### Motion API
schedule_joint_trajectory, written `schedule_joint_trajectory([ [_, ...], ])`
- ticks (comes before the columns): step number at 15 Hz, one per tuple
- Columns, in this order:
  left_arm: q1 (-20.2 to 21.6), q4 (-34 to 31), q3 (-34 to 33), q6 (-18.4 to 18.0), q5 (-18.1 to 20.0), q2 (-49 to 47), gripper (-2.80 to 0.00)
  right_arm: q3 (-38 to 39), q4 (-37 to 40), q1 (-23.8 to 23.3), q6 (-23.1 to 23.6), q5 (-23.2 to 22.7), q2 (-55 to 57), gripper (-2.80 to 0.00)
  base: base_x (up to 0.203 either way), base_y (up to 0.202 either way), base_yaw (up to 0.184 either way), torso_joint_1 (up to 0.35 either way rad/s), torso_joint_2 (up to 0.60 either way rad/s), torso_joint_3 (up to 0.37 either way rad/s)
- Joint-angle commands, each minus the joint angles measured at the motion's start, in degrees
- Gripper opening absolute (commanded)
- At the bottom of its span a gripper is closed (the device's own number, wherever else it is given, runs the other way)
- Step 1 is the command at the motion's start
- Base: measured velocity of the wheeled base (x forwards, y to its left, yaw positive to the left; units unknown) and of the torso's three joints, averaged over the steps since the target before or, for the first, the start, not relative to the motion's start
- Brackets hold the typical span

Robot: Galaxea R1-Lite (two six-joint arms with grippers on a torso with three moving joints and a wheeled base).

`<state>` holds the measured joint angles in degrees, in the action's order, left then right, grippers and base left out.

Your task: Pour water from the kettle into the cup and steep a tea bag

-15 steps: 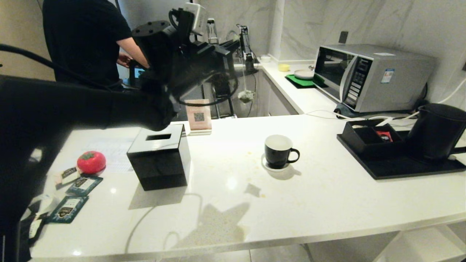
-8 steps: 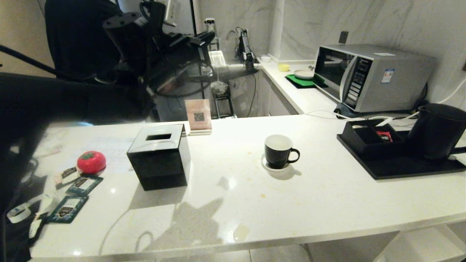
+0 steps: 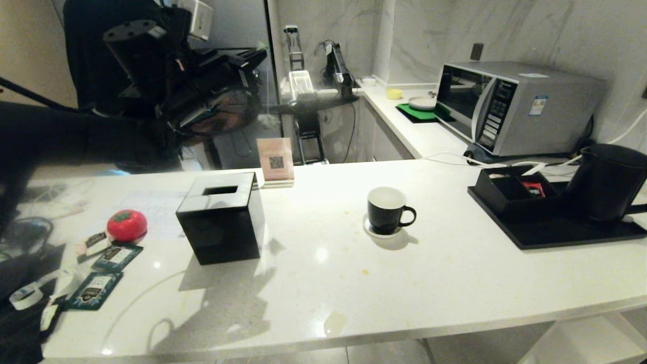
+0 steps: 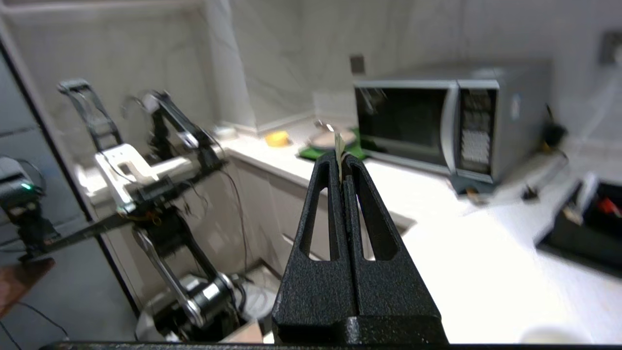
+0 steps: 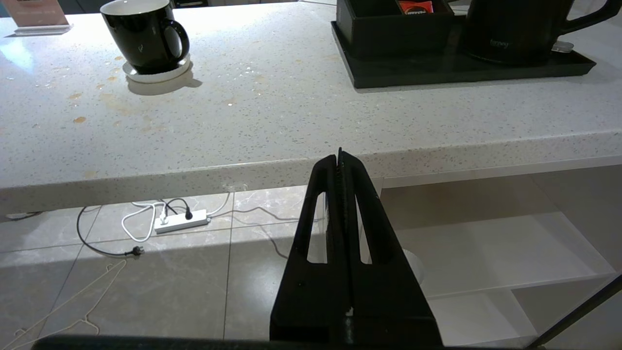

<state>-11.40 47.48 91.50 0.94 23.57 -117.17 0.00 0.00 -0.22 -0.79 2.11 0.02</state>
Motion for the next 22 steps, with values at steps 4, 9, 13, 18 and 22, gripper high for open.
schedule_joint_trajectory([
  [4,4.01,0.36,-5.28,1.32,5.68,2.56,-2.80,0.00,0.00,0.04,0.00,0.00,-0.02,-2.80,0.000,0.000,0.000,0.000,0.00,0.000],
  [9,7.24,0.48,-13.21,1.35,13.01,6.11,-2.80,0.00,-0.01,0.04,0.00,0.00,-0.02,-2.80,0.000,0.000,0.000,0.000,0.00,0.000],
  [13,8.99,6.70,-22.55,2.33,16.80,8.61,-2.80,0.00,0.00,-0.02,0.00,0.00,-0.02,-2.80,0.000,0.000,0.000,0.000,0.00,0.000],
  [18,13.12,11.74,-29.34,3.35,21.96,9.72,-2.80,0.00,0.00,-0.04,0.00,0.00,-0.02,-2.80,0.000,0.000,0.000,0.000,0.00,0.000],
  [22,15.96,11.84,-31.03,3.28,25.67,10.12,-2.80,0.00,0.00,0.03,0.00,0.00,-0.02,-2.80,0.000,0.000,0.000,0.000,0.00,0.000],
])
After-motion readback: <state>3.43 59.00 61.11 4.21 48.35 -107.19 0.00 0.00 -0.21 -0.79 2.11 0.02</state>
